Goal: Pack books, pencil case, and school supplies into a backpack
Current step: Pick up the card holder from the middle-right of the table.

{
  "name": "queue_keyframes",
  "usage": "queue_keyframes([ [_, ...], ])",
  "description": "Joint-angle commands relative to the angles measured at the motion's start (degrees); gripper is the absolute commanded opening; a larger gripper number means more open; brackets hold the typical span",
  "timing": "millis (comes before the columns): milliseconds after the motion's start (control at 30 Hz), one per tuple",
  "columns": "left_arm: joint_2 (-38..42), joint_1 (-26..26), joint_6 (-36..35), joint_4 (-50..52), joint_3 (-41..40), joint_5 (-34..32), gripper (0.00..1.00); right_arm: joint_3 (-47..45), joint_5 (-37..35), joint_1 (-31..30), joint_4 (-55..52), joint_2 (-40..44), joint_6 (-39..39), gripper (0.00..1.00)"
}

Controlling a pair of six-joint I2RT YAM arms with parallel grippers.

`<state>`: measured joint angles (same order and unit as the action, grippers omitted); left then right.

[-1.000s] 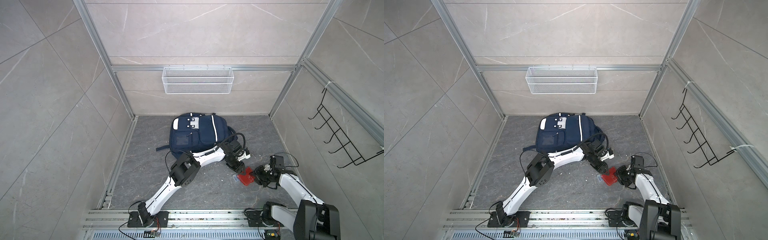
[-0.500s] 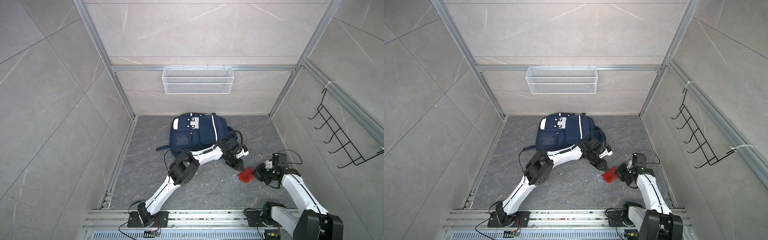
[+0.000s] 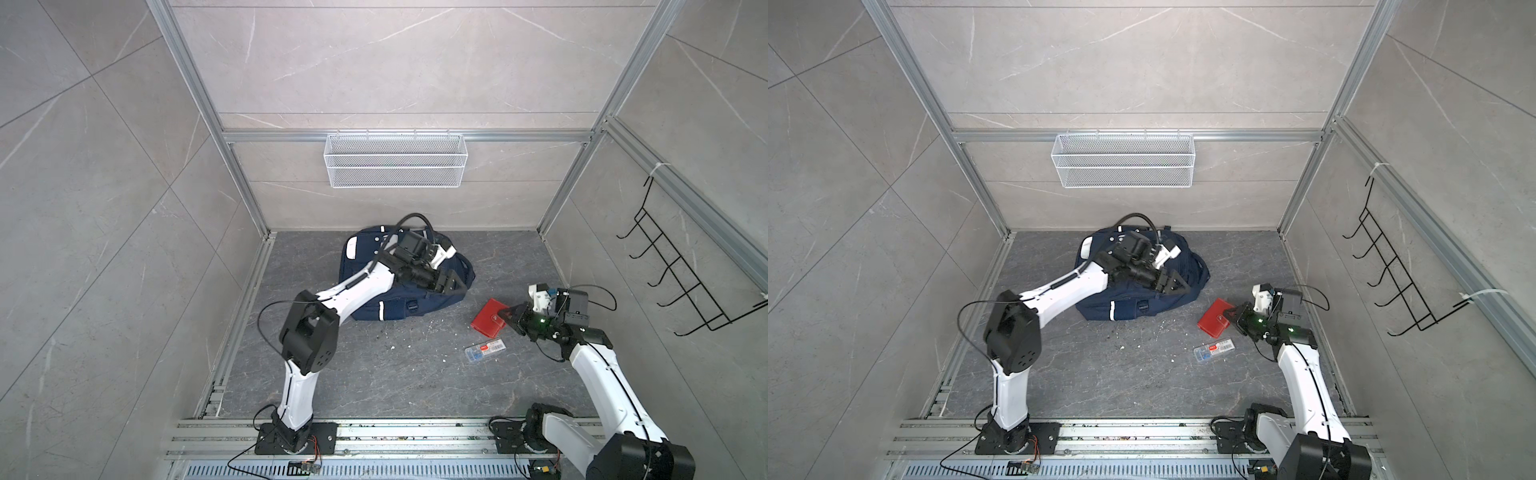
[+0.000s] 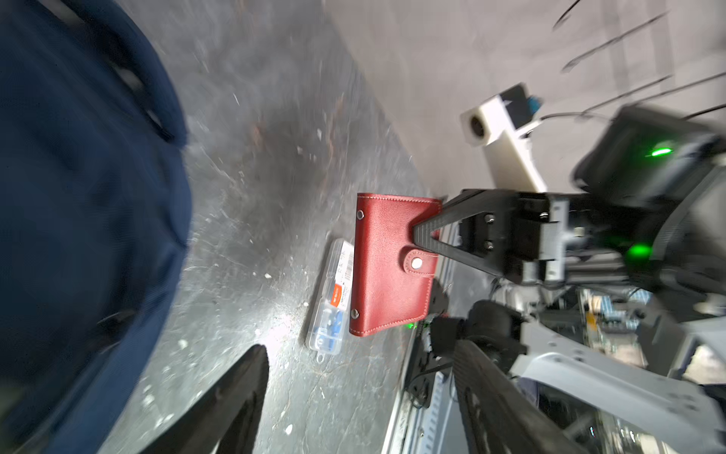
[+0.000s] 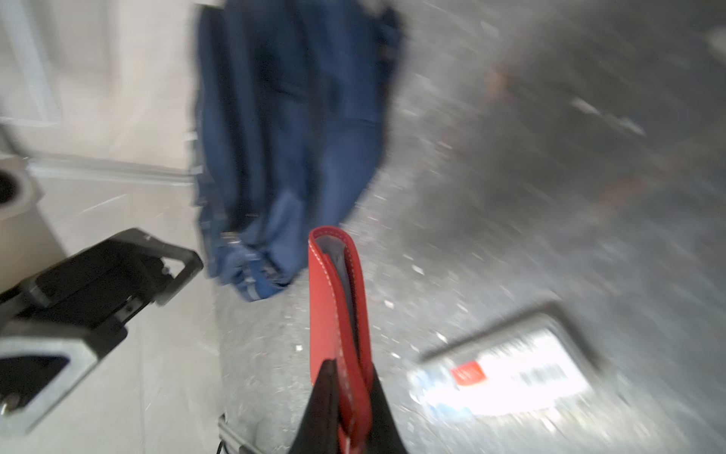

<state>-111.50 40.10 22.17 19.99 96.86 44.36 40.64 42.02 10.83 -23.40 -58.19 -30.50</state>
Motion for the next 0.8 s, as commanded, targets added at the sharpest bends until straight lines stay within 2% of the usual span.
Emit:
queue_keyframes([
  [0, 5.3, -1.6, 3.1, -1.4, -2.0, 5.0, 0.78, 5.2, 10.9, -2.8, 11.1, -2.3, 3.7, 0.0],
  [133, 6.9, -3.3, 2.2, 3.0, -1.8, 4.1, 0.77, 10.8, 14.6, -8.9, 16.6, -7.8, 3.5, 0.0],
  [300, 8.1, -3.7, 4.6, 0.3, -2.9, 4.5, 0.78, 19.9, 16.6, -16.8, 16.1, -15.3, 6.2, 0.0],
  [467, 10.0, -3.8, 7.1, -1.8, -4.8, 5.3, 0.76, 24.5, 18.3, -18.9, 18.4, -19.5, 5.9, 0.0],
  [533, 11.5, -4.0, 8.7, -4.0, -6.5, 4.9, 0.69, 26.0, 19.7, -19.1, 18.0, -21.1, 6.4, 0.0],
  [767, 13.4, -5.0, 14.5, -12.0, -10.5, 6.1, 0.36, 32.0, 22.5, -19.3, 11.1, -24.8, 12.2, 0.0],
])
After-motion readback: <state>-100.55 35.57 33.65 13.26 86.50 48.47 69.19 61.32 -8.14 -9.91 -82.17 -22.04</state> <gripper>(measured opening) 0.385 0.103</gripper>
